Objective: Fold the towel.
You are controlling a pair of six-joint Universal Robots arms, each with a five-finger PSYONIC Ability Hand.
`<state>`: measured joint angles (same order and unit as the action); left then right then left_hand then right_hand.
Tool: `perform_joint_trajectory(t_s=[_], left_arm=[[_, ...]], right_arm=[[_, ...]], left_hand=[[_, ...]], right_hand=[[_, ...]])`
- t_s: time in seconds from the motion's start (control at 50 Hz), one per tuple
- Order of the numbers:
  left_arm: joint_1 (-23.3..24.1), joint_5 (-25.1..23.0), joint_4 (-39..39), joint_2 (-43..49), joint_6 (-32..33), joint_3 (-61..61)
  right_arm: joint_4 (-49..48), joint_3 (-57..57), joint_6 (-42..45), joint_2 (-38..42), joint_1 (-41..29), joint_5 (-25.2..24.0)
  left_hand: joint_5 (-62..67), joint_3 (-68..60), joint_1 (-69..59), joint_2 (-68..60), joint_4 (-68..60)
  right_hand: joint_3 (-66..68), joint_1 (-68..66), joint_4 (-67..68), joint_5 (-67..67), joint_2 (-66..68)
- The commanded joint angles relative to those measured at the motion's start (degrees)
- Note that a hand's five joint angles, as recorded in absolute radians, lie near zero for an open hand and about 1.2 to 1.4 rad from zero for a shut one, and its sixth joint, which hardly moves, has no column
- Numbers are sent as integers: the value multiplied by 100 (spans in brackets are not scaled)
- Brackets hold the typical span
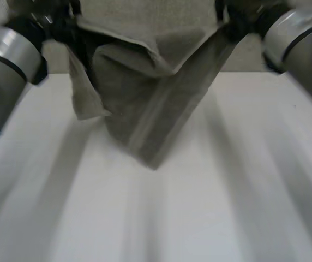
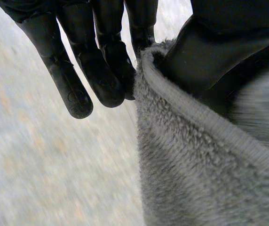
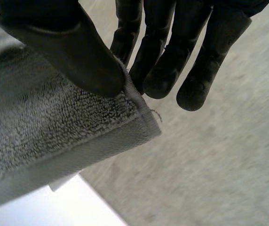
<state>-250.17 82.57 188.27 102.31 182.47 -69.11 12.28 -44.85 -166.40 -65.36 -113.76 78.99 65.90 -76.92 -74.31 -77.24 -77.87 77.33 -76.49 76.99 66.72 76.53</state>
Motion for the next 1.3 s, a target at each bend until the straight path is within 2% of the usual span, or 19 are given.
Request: perform_joint_trajectory(t_s=[0.02,0.1,0.22,0.26,0.32,0.42,0.5,0.52,0.54,0.58,0.68,0.76,0.86,0.94,1.02,1.06,1.18,1.22,1.3], left_arm=[[-84,-39,-694,-817,-9,327],[-85,-57,-1064,-1090,8,275],[-234,-162,-1188,-1064,43,-103],[-479,-363,-1179,-898,96,-453],[-550,-609,-1170,-312,314,-691],[-621,-786,-1205,717,1034,-596],[-621,-760,-1188,1535,1825,166],[-621,-760,-1188,1537,1827,169],[-621,-751,-1188,1685,1941,570],[-612,-743,-1188,1757,1924,969],[-515,-751,-1100,1739,1537,2270],[-463,-690,-916,1538,942,3261],[-463,-707,-889,1230,782,3220],[-515,-699,-924,1124,799,2771],[-699,-769,-872,949,817,1466],[-805,-778,-836,869,852,978],[-1112,-1075,-503,773,1229,-697],[-1148,-1217,-397,773,1379,-1087],[-1157,-1568,-55,887,2001,-1964]], right_arm=[[731,293,11,-1275,336,11],[1205,346,47,-1576,696,-68],[1523,275,108,-1576,961,-253],[1611,223,126,-1541,1005,-367],[1690,-102,302,-1233,996,-560],[1664,-296,917,-636,891,-481],[1349,220,1136,205,681,-9],[1138,562,1154,504,523,263],[1136,565,1154,507,521,266],[760,1352,1181,936,241,703],[434,2478,1058,1096,187,1012],[389,2851,803,982,161,1048],[442,2851,161,595,196,942],[783,2282,134,402,327,628],[1084,1691,310,164,504,257],[1250,913,529,-11,618,-40],[1198,-595,1084,-91,732,-218],[1058,-1627,1530,-222,767,-209],[679,-2651,1840,-354,776,-209]], left_hand=[[410,-308,-569,-276,-213],[410,-308,-569,-276,-213],[410,-308,-569,-276,-213],[410,-308,-569,-276,-213],[410,-308,-569,-276,-213],[410,-308,-569,-276,-213],[410,-308,-569,-276,-213],[410,-308,-569,-276,-213],[410,-308,-569,-276,-213],[410,-308,-569,-276,-213],[410,-308,-569,-276,-213],[410,-308,-569,-276,-213],[410,-308,-569,-276,-213],[410,-308,-569,-276,-213],[410,-308,-569,-276,-213],[410,-308,-569,-276,-213],[410,-308,-569,-276,-213],[410,-308,-569,-276,-213],[410,-308,-569,-276,-213]], right_hand=[[267,-351,301,328,347],[267,-351,301,328,347],[267,-351,301,328,347],[267,-351,301,328,347],[267,-351,301,328,347],[267,-351,301,328,347],[267,-351,301,328,347],[267,-351,301,328,347],[267,-351,301,328,347],[267,-351,301,328,347],[267,-351,301,328,347],[267,-351,301,328,347],[267,-351,301,328,347],[267,-351,301,328,347],[267,-351,301,328,347],[267,-351,301,328,347],[267,-351,301,328,347],[267,-351,301,328,347],[267,-351,301,328,347]])
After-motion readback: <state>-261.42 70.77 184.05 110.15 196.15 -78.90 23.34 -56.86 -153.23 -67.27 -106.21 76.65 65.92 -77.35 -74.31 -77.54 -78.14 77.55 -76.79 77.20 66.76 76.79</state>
